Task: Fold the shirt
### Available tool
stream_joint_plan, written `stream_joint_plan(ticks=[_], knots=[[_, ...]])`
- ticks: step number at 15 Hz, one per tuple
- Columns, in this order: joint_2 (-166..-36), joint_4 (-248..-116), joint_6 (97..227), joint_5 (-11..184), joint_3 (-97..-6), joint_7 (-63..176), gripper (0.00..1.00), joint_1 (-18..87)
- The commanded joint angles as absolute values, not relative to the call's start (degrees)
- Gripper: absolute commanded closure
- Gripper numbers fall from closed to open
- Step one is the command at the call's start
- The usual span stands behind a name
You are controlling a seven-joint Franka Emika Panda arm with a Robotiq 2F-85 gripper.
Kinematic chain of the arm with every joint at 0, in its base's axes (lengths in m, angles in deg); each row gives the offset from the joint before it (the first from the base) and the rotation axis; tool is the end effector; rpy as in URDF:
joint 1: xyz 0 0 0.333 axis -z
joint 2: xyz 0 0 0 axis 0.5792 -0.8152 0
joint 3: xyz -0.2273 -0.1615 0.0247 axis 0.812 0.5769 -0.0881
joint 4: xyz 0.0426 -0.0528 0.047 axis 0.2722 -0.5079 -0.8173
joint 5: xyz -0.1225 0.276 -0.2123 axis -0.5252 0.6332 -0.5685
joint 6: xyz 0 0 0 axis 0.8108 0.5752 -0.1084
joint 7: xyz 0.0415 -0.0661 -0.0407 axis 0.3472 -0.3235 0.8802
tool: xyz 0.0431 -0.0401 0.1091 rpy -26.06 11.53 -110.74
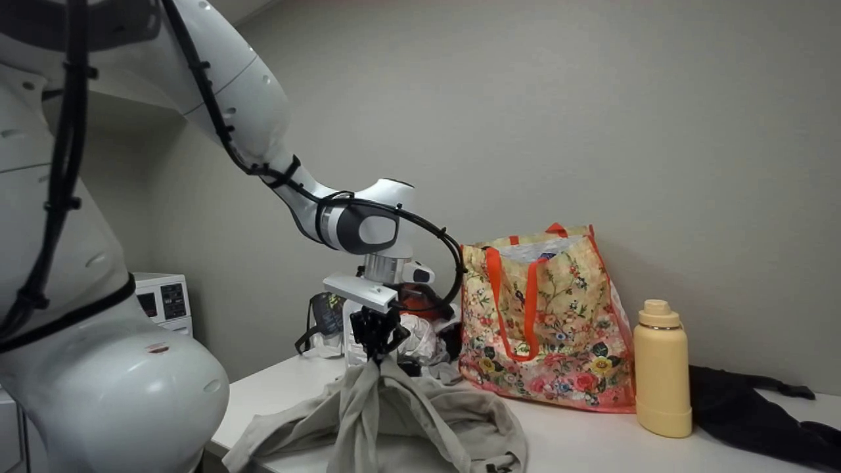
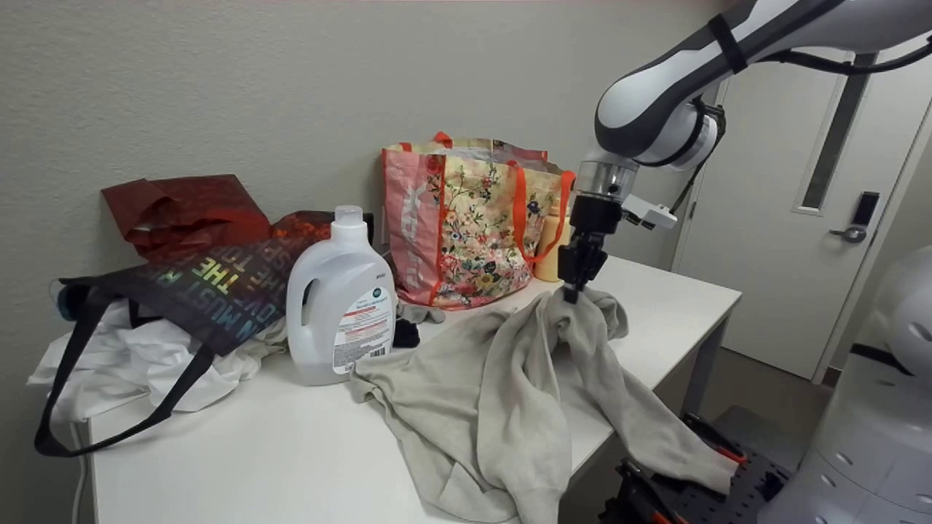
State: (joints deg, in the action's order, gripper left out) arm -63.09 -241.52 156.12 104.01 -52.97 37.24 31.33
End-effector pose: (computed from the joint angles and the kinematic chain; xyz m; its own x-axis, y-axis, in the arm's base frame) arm 0.3849 0.0246 0.3285 0.9923 0.1232 0.0080 0.1221 -0.9688 -0.2157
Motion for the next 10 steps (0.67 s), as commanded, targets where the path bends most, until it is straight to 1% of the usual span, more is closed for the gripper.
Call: stream_joint_plan(ticks=[1,3,4,5,8,9,10], knots=[[-67.23,-238.12,156.61,106.82,-52.99,37.31,0.98,29.10],[-70.52,-236.71,156.59,108.50,-53.29,37.88,0.98,28.33],[-72.37,-235.99,156.38,109.40,-53.40,37.95,0.70,28.04],[-74.19,-235.29,156.32,110.47,-53.56,37.90,0.66,27.79],[-76.94,-234.98,157.90,110.98,-54.23,35.42,0.45,27.87],[-76.62,-235.95,158.62,107.91,-54.65,35.62,0.37,28.55],[-76.57,-236.57,158.03,105.40,-54.76,36.02,0.30,29.12]])
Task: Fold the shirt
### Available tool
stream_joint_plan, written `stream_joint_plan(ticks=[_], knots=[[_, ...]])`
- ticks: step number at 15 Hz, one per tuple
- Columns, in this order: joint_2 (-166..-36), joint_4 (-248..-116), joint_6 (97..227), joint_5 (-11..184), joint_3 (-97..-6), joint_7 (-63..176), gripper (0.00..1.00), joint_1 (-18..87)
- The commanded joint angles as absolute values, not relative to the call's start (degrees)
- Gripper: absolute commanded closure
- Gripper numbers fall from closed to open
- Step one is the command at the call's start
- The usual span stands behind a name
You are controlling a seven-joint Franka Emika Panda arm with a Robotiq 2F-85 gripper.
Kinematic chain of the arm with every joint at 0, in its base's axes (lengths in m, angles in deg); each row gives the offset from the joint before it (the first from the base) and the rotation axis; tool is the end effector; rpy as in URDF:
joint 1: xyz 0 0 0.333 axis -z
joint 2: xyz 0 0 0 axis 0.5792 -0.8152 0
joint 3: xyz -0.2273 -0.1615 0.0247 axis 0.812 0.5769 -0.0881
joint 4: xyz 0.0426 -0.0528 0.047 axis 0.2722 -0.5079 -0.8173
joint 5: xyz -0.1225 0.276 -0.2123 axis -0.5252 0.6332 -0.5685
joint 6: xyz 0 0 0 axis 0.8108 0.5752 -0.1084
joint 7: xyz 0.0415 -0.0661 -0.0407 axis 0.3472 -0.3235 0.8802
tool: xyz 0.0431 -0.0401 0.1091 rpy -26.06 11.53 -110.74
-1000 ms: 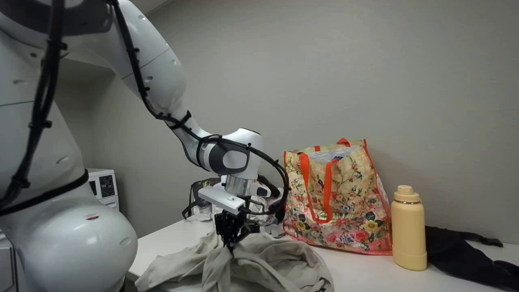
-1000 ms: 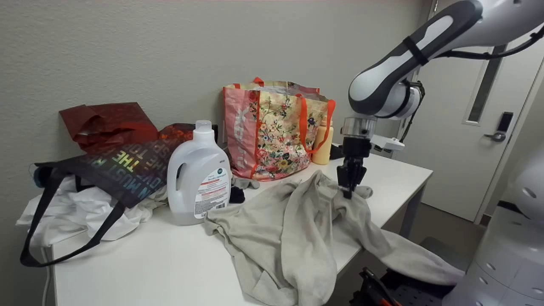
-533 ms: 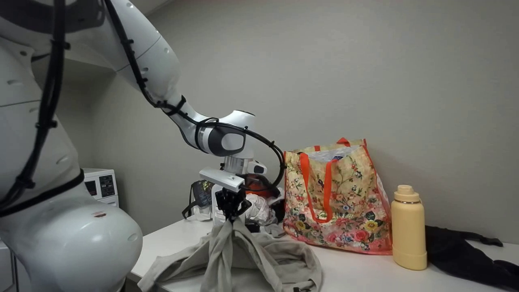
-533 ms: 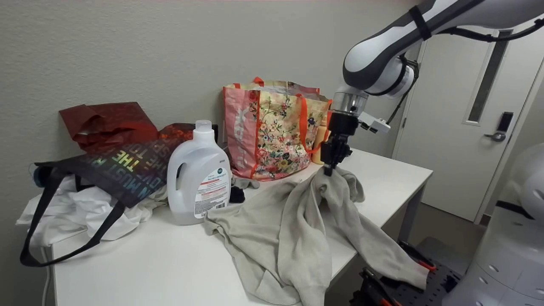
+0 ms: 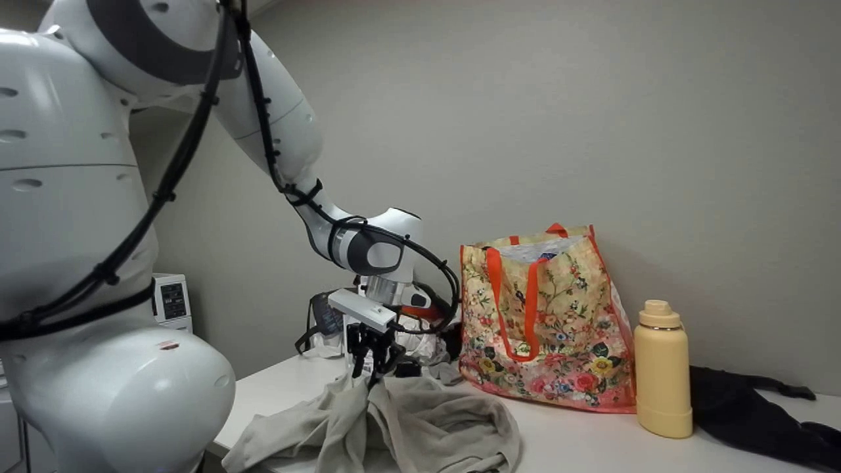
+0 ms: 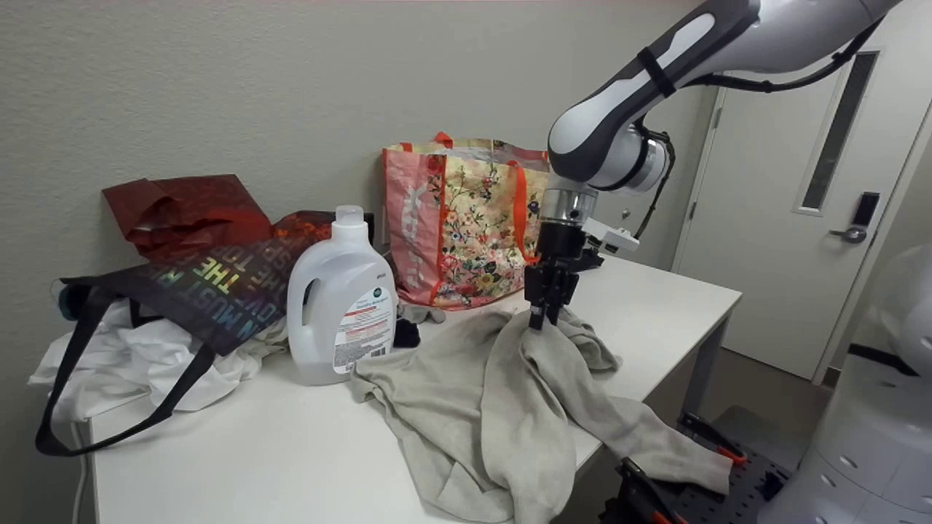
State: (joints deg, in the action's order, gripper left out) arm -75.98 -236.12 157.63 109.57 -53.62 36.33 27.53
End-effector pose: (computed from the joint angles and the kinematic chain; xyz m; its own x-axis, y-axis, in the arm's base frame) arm 0.4093 0.0592 0.2784 0.9855 0.1433 -0.0905 0.1137 -0.9550 -0.2739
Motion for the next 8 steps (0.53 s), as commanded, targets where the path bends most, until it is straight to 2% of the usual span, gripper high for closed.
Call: stream_joint_plan(ticks=[1,4,8], knots=[[-75.53,-237.91,157.09,102.18,-54.68,36.61,0.22,29.88],[-71.82,-242.05,155.99,96.19,-53.66,37.57,0.01,32.27],[-66.10,-246.70,153.22,94.57,-52.28,36.87,0.00,34.57]])
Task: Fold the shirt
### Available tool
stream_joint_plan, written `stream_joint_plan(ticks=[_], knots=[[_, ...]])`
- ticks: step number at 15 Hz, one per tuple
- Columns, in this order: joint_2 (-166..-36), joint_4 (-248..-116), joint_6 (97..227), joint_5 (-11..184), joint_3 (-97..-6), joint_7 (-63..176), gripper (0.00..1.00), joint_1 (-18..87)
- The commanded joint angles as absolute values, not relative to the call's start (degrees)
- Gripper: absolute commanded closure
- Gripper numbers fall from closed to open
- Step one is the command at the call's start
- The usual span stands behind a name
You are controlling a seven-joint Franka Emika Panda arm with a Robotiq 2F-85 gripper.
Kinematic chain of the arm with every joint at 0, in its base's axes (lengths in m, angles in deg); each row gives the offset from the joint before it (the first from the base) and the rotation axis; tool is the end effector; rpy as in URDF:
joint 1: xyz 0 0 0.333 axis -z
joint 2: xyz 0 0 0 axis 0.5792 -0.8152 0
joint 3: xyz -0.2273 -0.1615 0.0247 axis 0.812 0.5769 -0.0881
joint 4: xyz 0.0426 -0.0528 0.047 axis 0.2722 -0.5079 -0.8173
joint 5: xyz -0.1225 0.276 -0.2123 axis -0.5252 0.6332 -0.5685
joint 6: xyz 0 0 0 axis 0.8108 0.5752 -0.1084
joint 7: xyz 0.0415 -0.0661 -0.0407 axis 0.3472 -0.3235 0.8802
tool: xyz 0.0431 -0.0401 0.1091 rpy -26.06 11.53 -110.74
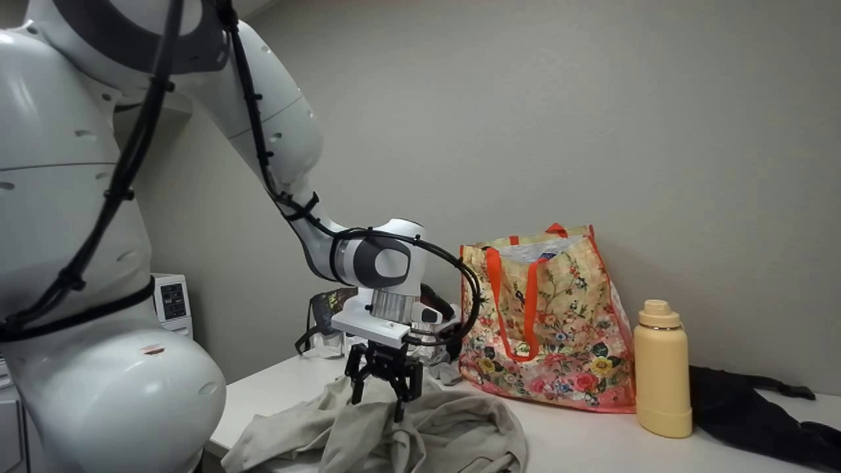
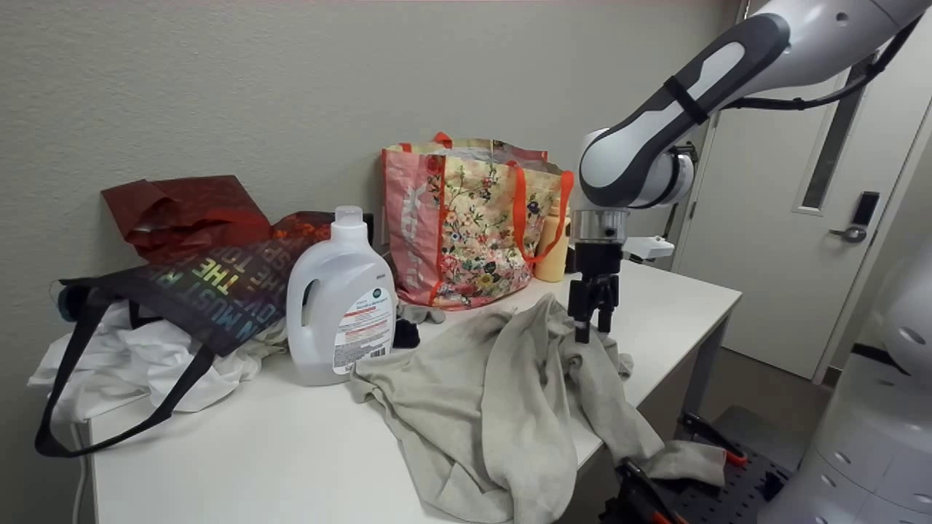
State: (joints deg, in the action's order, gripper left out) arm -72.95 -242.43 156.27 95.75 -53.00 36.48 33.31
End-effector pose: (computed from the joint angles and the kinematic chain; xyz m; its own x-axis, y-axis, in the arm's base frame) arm 0.3728 0.0053 0.2563 0.9632 0.1942 -0.1859 0.1707 -0.9760 -0.1354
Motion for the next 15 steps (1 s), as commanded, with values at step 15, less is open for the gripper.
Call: stream_joint_plan(ticks=[15], knots=[[-73.79,-248.92,158.91,102.01,-50.99,36.78,0.00,33.94]])
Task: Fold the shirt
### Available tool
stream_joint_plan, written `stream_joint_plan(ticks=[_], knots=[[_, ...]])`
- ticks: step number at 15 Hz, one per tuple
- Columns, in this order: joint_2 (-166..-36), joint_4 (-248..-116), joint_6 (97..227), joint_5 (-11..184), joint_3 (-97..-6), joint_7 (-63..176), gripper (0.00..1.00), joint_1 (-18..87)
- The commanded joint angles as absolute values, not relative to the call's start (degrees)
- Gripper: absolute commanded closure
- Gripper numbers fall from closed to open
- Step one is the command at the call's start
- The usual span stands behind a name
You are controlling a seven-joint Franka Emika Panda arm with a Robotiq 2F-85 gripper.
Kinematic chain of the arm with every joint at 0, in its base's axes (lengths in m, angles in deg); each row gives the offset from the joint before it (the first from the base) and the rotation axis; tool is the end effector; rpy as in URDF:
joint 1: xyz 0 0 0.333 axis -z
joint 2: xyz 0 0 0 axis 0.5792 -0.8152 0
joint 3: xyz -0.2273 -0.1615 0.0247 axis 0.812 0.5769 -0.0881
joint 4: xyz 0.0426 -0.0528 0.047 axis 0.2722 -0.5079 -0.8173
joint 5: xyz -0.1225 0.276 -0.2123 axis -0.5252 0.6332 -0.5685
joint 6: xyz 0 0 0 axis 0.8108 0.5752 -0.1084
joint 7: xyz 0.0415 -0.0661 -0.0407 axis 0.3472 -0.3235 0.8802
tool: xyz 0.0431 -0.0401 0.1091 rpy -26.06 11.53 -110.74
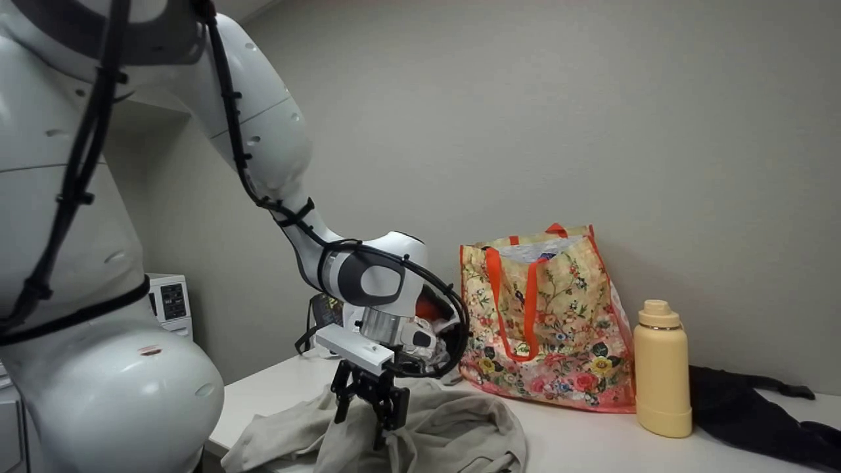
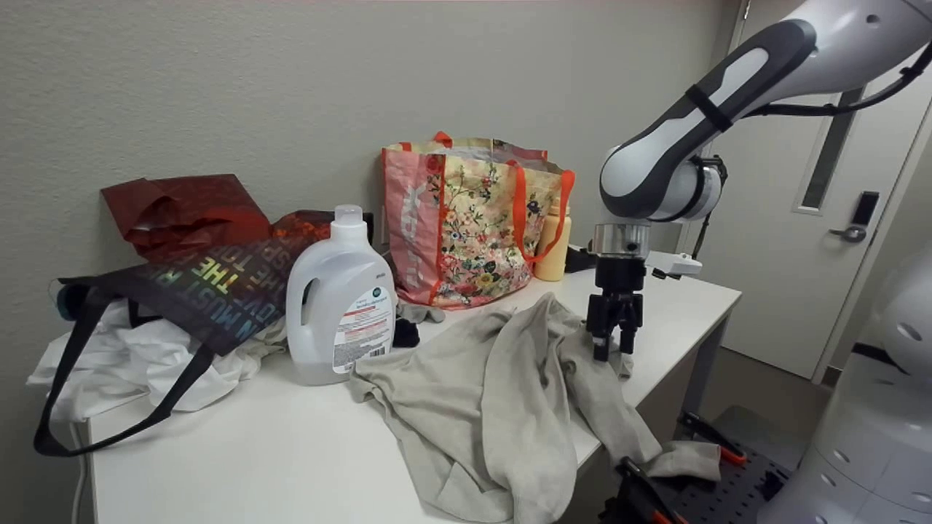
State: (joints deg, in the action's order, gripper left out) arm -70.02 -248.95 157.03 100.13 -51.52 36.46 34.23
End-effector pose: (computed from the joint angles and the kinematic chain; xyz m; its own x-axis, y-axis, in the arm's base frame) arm 0.3365 -0.0046 0.2368 0.9683 0.1069 -0.2256 0.0628 -0.9790 -0.1942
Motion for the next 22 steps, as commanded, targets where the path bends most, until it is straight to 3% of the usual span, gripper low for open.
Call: stream_joint_plan(ticks=[1,12,13,15,22], knots=[[-74.74,-248.92,158.36,102.52,-51.11,37.19,0.00,34.08],[-82.88,-248.82,162.83,116.18,-51.62,31.19,0.01,34.54],[-83.41,-248.82,163.29,117.51,-51.68,30.25,0.26,34.65],[-83.78,-248.80,163.39,120.19,-51.76,28.32,0.28,34.97],[-72.77,-251.17,157.02,124.85,-51.89,23.91,0.83,34.70]])
